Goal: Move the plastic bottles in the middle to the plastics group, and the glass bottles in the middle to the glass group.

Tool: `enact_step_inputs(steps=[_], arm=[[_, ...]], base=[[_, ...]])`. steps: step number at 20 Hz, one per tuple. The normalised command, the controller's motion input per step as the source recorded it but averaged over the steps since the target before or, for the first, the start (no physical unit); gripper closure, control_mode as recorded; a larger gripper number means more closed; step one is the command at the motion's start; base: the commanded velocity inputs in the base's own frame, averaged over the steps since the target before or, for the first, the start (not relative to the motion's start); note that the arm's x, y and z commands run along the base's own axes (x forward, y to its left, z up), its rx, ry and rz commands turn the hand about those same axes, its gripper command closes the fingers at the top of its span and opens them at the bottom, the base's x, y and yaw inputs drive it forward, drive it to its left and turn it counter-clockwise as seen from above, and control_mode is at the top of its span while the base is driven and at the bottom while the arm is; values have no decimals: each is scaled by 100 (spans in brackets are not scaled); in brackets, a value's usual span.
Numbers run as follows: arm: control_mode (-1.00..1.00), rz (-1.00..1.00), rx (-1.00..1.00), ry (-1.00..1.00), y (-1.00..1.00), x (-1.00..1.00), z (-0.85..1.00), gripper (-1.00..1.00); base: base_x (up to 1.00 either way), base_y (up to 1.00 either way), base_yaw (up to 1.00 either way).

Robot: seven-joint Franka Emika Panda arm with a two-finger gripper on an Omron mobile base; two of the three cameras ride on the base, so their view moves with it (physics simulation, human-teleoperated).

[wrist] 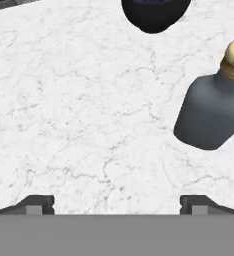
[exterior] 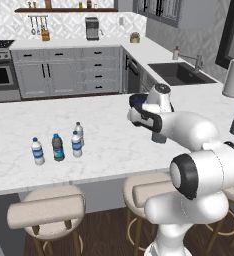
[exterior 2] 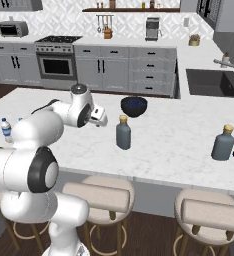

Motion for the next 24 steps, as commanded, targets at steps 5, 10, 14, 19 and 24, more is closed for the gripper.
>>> enact_step_inputs(steps=[5, 10, 14, 19, 24], arm=[[-100, -22, 0, 9, -81, 0, 42, -100], [-100, -15, -3, 12, -90, 0, 31, -100], [-100, -7, 0, 7, -61, 2, -7, -100], [-100, 1, 0, 0, -3, 2, -33, -100], [-100, 8, 0, 0, 0, 19, -41, -100]], base=[[0, 0, 0], [0, 0, 0], [0, 0, 0], [0, 0, 0], [0, 0, 0]])
